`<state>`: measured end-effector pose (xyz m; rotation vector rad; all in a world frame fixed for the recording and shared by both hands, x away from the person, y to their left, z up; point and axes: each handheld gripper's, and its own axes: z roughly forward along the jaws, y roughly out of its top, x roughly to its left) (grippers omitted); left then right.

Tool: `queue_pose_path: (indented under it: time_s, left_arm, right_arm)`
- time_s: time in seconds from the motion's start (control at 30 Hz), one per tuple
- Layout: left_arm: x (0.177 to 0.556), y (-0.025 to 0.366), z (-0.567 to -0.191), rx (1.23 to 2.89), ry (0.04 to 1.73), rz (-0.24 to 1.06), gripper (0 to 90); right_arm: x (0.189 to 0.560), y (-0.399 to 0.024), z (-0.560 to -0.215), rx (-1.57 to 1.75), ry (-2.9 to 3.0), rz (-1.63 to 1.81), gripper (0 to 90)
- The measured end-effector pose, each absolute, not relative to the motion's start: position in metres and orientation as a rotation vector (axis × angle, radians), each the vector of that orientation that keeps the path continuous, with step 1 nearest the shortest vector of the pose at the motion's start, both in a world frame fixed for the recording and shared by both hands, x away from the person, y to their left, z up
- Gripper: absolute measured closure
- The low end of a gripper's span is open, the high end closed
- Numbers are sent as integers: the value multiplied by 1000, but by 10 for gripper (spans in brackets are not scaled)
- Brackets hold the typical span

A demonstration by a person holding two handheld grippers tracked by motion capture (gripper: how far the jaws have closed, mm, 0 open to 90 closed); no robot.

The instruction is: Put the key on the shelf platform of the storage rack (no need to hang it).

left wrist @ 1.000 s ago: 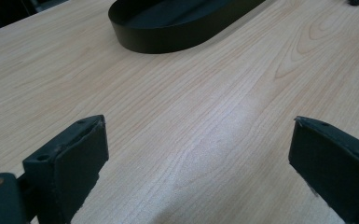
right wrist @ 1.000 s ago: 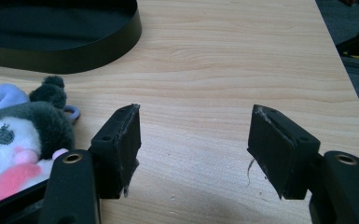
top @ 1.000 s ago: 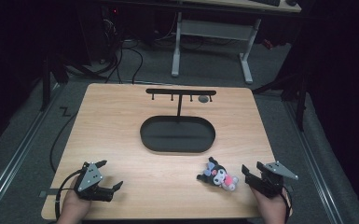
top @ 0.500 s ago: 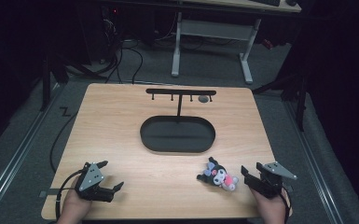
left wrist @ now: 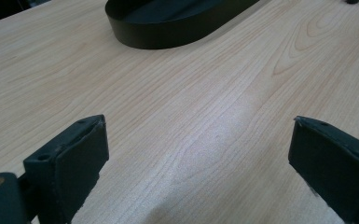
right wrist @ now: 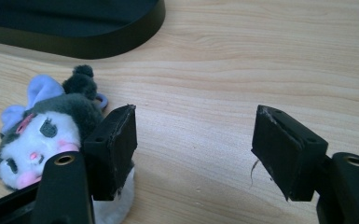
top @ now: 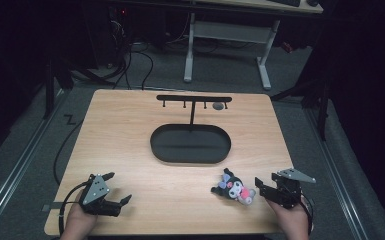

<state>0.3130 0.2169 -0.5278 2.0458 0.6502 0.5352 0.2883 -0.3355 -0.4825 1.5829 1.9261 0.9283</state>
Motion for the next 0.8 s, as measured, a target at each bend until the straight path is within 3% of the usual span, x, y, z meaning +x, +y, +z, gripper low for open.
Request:
queue_pose_path:
  time_s: [0.33,0.8]
  left_arm:
    - [311,217,-526,2039,644,530,55]
    - [312,217,-527,2043,644,519,56]
  right_arm:
    - [293,-346,-485,1694,1977,863,313]
    - [298,-336,-461,1655,2179,685,309]
